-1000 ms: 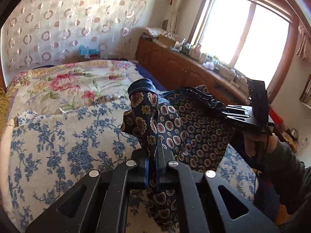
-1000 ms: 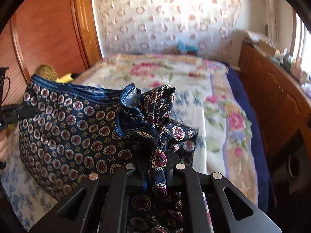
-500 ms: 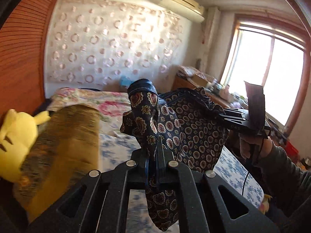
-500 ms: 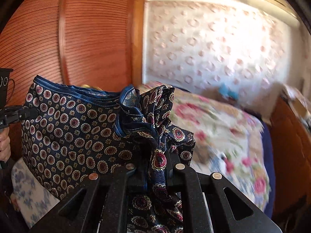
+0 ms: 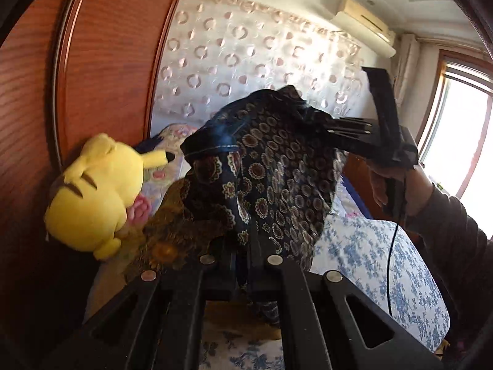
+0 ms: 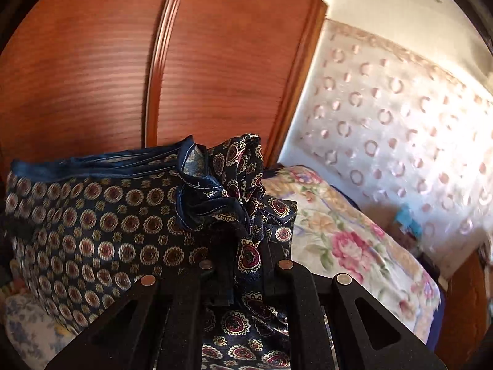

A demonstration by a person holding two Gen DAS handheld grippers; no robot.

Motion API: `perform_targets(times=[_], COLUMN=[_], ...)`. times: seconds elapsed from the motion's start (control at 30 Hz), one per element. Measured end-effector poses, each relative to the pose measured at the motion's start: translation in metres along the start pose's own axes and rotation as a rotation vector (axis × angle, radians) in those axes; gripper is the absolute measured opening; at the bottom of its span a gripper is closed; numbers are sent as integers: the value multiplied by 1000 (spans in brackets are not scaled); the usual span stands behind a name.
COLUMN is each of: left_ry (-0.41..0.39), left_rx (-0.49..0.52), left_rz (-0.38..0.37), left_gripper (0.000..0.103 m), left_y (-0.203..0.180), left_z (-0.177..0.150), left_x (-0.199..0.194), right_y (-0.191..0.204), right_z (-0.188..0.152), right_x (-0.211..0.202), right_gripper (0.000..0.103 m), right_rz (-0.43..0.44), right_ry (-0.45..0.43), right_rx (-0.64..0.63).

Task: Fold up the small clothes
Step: 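Lift the folded robe with both grippers and carry it toward the yellow plush toy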

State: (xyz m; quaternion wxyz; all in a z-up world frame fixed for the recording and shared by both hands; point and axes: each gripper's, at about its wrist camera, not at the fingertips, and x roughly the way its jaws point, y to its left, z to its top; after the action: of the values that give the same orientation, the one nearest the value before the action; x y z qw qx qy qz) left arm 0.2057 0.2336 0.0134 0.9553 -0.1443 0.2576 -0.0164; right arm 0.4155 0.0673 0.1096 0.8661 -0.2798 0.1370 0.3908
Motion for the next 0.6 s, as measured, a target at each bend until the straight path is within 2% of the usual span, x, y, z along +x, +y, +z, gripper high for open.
perform_targets(times=[0.07,0.17,0.23,0.3,0.4,0.47,0.5,0.57,0.6], left_ry=[13,38,46,51,38,19,10,-11,-22], left_rx=[-8,-24,-12,-4,17,31,36,37,38], left_rz=[22,39,57,58,78,84,86,94,98], left_gripper=[5,5,6,9,27,45,48,73,77], left_y=[8,18,12,11,8,9,9,9,10], left_z=[-9,-15,-19,-19,-18,-16,-15,-12,-12], left_x=[7,11,6,7,-1,-6,-10,-16,-17], right_y=[6,16,11,4,10,13,18,19,19], right_z=[4,1,4,7,13,16,16,14,9], right_x=[30,51,63,68,54,46,40,28,22], right_gripper=[10,13,20,35,46,52,55,57,57], right_rz=[4,14,7,-3,-48,-66,-73,-58,-39], right_ry=[30,62,87,80,32,-11,-34,-61,-67], right_rx=[-34,-49,-31,-4,43,66,73,91,100])
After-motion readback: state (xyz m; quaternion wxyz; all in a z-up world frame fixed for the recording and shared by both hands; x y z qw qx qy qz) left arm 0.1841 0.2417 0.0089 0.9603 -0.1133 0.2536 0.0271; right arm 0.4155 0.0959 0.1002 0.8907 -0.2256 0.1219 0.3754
